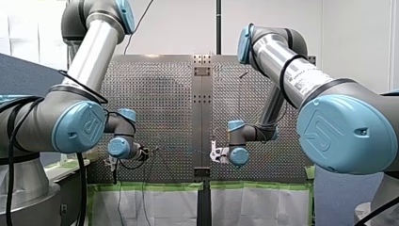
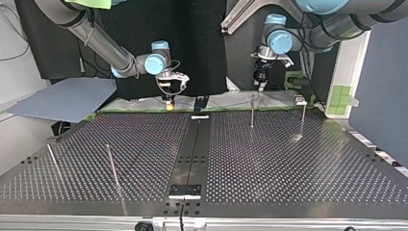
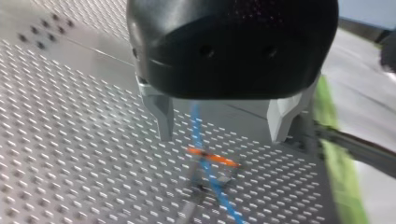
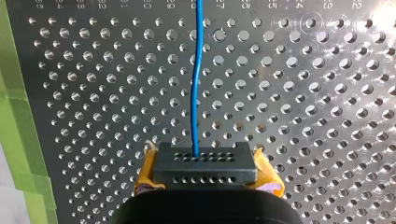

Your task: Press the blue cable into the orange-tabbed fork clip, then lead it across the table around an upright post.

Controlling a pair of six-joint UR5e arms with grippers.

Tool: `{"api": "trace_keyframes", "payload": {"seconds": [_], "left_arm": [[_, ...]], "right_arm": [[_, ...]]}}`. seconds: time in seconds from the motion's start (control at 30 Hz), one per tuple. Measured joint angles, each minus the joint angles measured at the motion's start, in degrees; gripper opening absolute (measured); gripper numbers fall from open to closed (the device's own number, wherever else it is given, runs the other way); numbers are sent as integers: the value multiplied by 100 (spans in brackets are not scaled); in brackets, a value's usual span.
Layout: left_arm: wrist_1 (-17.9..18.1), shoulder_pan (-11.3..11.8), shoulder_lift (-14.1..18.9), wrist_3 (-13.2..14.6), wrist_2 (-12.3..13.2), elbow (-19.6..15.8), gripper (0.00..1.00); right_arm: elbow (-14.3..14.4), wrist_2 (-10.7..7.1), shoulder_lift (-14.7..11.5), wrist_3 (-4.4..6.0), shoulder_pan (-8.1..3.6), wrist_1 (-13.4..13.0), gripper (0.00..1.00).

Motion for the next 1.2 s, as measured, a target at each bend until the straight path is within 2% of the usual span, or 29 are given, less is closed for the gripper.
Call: {"api": "trace_keyframes", "payload": {"seconds": [0.23,0.47,0.63,0.83,1.03,1.2], "left_arm": [[53,-44,363,-12,11,-4,100],[46,-68,419,-49,-21,-24,100],[67,-84,234,-5,-118,53,100],[123,-102,-92,271,-359,203,100],[165,-112,-438,372,-413,236,100],[203,-124,-564,403,-413,239,100]], "right_arm": [[0,-10,0,5,0,0,0],[0,-17,3,8,0,4,0],[0,-20,7,8,0,1,0],[0,-25,8,8,0,4,0],[0,-28,16,8,0,-1,0],[0,-35,17,8,0,0,0]]}}
